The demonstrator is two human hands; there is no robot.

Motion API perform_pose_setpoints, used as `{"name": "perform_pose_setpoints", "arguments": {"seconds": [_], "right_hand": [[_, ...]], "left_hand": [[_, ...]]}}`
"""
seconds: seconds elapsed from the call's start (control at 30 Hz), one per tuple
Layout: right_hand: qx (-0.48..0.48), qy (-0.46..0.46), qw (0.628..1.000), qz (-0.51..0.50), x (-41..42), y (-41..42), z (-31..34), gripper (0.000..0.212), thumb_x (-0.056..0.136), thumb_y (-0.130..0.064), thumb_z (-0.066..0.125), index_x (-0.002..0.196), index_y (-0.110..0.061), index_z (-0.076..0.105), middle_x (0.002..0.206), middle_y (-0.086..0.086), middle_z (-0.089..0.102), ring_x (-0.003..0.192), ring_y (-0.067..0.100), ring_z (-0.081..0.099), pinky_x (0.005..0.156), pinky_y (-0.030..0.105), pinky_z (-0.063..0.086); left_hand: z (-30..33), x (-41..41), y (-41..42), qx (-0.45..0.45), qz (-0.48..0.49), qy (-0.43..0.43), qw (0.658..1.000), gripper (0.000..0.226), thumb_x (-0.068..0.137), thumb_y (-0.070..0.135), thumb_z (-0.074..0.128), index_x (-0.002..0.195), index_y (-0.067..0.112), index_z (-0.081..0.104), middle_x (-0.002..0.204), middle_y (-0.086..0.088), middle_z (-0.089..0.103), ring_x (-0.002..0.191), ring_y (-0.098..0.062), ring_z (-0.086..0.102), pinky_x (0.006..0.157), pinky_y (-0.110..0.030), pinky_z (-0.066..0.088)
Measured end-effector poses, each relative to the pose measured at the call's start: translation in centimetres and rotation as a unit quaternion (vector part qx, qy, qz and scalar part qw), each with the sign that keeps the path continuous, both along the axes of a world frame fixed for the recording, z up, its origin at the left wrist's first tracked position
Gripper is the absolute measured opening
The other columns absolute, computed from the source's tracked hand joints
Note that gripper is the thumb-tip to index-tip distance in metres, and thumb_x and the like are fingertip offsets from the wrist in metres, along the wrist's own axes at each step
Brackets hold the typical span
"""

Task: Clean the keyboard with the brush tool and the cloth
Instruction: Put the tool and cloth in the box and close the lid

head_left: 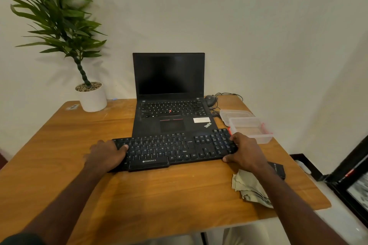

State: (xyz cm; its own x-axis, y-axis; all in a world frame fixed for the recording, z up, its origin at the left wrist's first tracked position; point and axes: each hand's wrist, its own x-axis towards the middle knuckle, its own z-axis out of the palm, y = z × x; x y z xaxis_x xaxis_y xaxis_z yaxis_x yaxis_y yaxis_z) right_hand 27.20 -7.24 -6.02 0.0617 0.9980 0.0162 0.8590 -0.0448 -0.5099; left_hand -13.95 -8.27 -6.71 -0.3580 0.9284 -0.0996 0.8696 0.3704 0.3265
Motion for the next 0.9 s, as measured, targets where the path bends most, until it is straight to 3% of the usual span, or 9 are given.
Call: {"name": "perform_pose_setpoints", "arguments": {"seconds": [0.1,0.17,0.23,0.3,0.4,0.53,0.63,0.73,0.9], "right_hand": [[0.021,-0.005,1.000,-0.009,0.0,-0.7,0.5,0.068,0.063,-0.032,0.094,0.120,-0.021,0.058,0.127,0.003,0.066,0.112,0.018,0.061,0.088,0.027,0.049],[0.042,0.001,0.999,-0.016,0.1,-1.3,1.3,0.059,0.067,-0.030,0.092,0.117,-0.020,0.063,0.125,0.004,0.067,0.112,0.019,0.063,0.087,0.030,0.052],[0.054,0.019,0.998,-0.025,0.3,-2.0,2.1,0.049,0.070,-0.027,0.091,0.112,-0.020,0.067,0.117,0.001,0.069,0.105,0.017,0.065,0.080,0.034,0.058],[0.064,0.015,0.997,-0.030,0.9,-2.9,2.7,0.040,0.074,-0.025,0.089,0.108,-0.018,0.071,0.106,-0.001,0.071,0.093,0.014,0.067,0.074,0.031,0.058],[0.062,0.009,0.998,-0.030,2.2,-4.5,3.1,0.027,0.078,-0.019,0.085,0.103,-0.017,0.075,0.094,-0.003,0.073,0.080,0.006,0.067,0.067,0.015,0.050],[0.028,-0.031,0.998,-0.054,4.3,-7.2,3.0,0.010,0.081,-0.018,0.082,0.087,-0.021,0.075,0.088,-0.003,0.075,0.081,0.008,0.069,0.079,0.029,0.059],[-0.004,-0.065,0.990,-0.126,6.3,-9.3,2.2,0.016,0.080,-0.035,0.082,0.081,-0.024,0.071,0.089,-0.003,0.074,0.085,0.013,0.068,0.067,0.027,0.055],[-0.061,-0.084,0.983,-0.150,7.2,-10.8,1.0,0.030,0.085,-0.051,0.074,0.092,-0.022,0.075,0.092,-0.005,0.075,0.078,0.008,0.066,0.052,0.017,0.043],[-0.084,-0.080,0.977,-0.180,6.1,-11.2,-0.2,0.047,0.079,-0.053,0.079,0.106,-0.015,0.067,0.092,-0.003,0.066,0.079,0.012,0.058,0.048,0.019,0.032]], "left_hand": [[0.7,2.7,-0.7,0.115,-0.014,0.057,0.992,0.055,0.091,0.059,0.055,0.118,0.011,0.057,0.120,-0.013,0.056,0.115,-0.032,0.050,0.092,-0.052,0.044],[1.3,5.2,-1.0,0.192,-0.045,0.010,0.980,0.046,0.090,0.052,0.062,0.114,0.012,0.057,0.107,-0.008,0.061,0.101,-0.026,0.057,0.081,-0.043,0.048],[1.4,7.8,-1.1,0.229,-0.089,-0.073,0.967,0.029,0.089,0.045,0.066,0.096,0.018,0.057,0.084,0.001,0.062,0.078,-0.019,0.060,0.065,-0.035,0.049],[1.4,10.6,-1.1,0.225,-0.124,-0.120,0.959,0.025,0.089,0.043,0.067,0.084,0.023,0.053,0.068,0.004,0.060,0.064,-0.013,0.059,0.060,-0.034,0.052],[1.3,14.5,-1.1,0.200,-0.188,-0.148,0.950,0.025,0.088,0.043,0.069,0.081,0.025,0.053,0.065,0.005,0.061,0.061,-0.012,0.060,0.063,-0.036,0.055],[0.5,18.8,-0.9,0.159,-0.266,-0.144,0.940,0.024,0.086,0.045,0.069,0.081,0.028,0.053,0.069,0.007,0.061,0.065,-0.011,0.059,0.065,-0.037,0.056],[-0.1,21.2,-1.0,0.144,-0.298,-0.135,0.934,0.025,0.085,0.048,0.068,0.082,0.028,0.053,0.072,0.008,0.061,0.067,-0.010,0.059,0.066,-0.036,0.055],[-0.7,22.8,-1.0,0.139,-0.321,-0.129,0.928,0.026,0.084,0.050,0.067,0.082,0.029,0.053,0.072,0.009,0.061,0.068,-0.009,0.058,0.066,-0.036,0.055],[-1.2,24.4,-1.0,0.118,-0.345,-0.113,0.924,0.025,0.085,0.052,0.065,0.085,0.030,0.053,0.077,0.010,0.060,0.072,-0.010,0.058,0.069,-0.036,0.056]]}}
